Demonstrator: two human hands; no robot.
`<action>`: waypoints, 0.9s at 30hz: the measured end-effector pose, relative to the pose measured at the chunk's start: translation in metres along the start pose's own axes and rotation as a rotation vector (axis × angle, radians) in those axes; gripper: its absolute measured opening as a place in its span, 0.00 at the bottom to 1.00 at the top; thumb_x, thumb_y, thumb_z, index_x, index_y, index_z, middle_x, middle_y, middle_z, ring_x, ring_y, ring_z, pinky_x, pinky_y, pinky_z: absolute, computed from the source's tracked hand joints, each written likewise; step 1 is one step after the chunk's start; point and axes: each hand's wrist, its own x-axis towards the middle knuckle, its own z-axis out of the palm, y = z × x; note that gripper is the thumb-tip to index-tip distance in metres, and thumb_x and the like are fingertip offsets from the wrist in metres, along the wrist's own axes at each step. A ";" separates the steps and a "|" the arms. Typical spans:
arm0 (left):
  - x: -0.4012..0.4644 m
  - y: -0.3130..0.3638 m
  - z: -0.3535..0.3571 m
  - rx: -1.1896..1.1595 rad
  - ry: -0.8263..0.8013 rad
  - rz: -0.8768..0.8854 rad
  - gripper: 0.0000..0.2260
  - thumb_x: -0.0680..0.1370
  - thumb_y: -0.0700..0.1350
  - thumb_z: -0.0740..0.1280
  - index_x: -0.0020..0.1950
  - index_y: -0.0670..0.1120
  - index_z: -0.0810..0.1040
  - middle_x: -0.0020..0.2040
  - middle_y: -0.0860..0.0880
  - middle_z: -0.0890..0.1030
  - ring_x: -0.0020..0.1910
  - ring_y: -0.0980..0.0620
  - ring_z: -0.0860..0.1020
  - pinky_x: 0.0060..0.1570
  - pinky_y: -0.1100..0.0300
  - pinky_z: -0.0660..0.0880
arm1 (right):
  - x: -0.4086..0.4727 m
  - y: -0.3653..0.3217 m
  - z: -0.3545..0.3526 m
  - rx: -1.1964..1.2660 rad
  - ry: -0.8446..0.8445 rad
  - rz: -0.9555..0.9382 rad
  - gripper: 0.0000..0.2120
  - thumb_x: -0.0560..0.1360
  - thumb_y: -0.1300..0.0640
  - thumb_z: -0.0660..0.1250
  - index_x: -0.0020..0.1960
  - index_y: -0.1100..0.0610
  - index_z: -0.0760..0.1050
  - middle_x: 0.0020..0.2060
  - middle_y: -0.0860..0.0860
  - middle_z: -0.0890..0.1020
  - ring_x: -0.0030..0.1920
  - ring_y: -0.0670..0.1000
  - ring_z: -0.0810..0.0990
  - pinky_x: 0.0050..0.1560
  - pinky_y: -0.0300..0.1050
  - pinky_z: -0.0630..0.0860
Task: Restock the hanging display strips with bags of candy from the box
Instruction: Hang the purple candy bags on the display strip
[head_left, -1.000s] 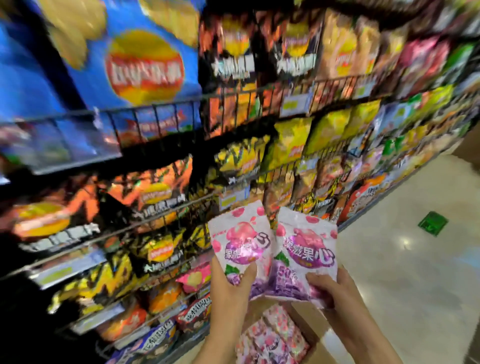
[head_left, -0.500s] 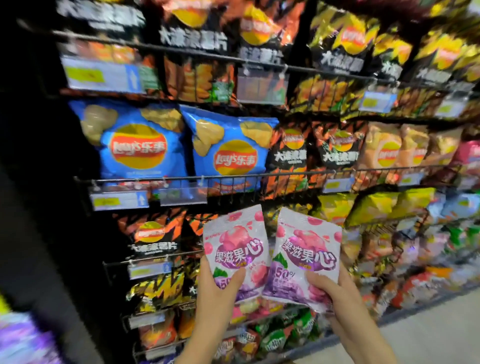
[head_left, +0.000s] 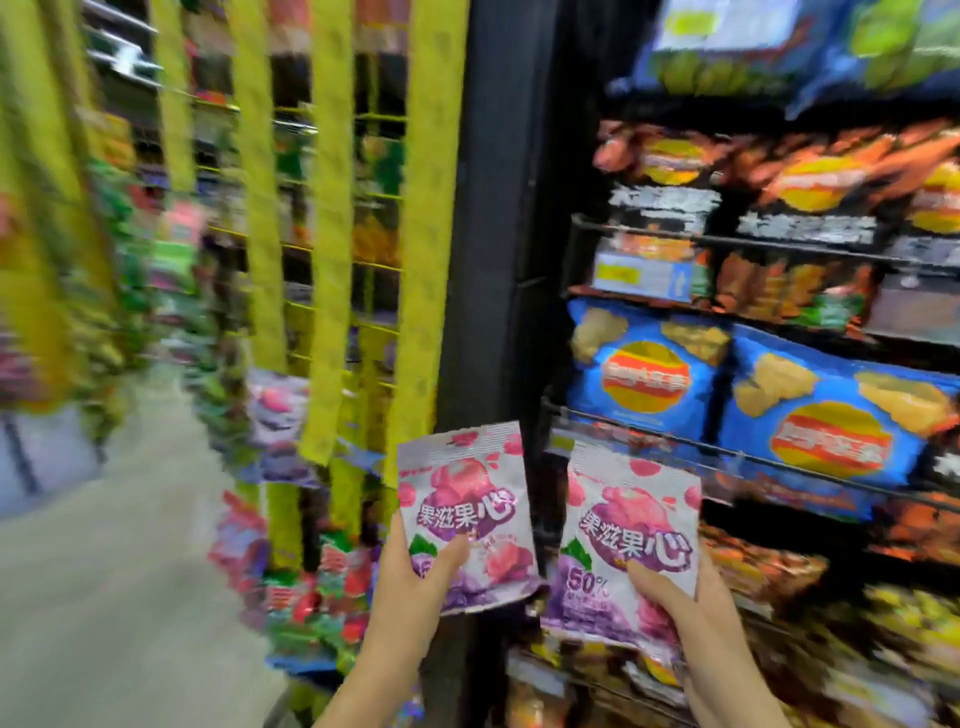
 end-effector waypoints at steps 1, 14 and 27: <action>0.002 0.004 -0.020 0.008 0.044 0.019 0.27 0.74 0.41 0.69 0.71 0.47 0.65 0.66 0.50 0.74 0.64 0.53 0.72 0.64 0.59 0.68 | 0.002 0.003 0.020 -0.004 -0.028 -0.004 0.23 0.70 0.71 0.67 0.62 0.56 0.71 0.46 0.51 0.84 0.42 0.51 0.84 0.42 0.47 0.76; 0.072 0.034 -0.239 0.119 0.243 0.160 0.31 0.73 0.40 0.71 0.66 0.62 0.60 0.68 0.46 0.70 0.64 0.50 0.74 0.63 0.53 0.72 | 0.010 0.053 0.236 -0.069 -0.125 -0.183 0.14 0.73 0.68 0.67 0.55 0.56 0.70 0.49 0.54 0.80 0.44 0.47 0.79 0.41 0.38 0.75; 0.171 0.020 -0.319 0.228 0.039 0.264 0.21 0.73 0.36 0.70 0.56 0.61 0.72 0.57 0.64 0.73 0.61 0.59 0.70 0.59 0.61 0.66 | 0.022 0.074 0.323 -0.301 0.035 -0.398 0.33 0.73 0.62 0.69 0.59 0.27 0.60 0.69 0.42 0.64 0.70 0.49 0.65 0.70 0.52 0.63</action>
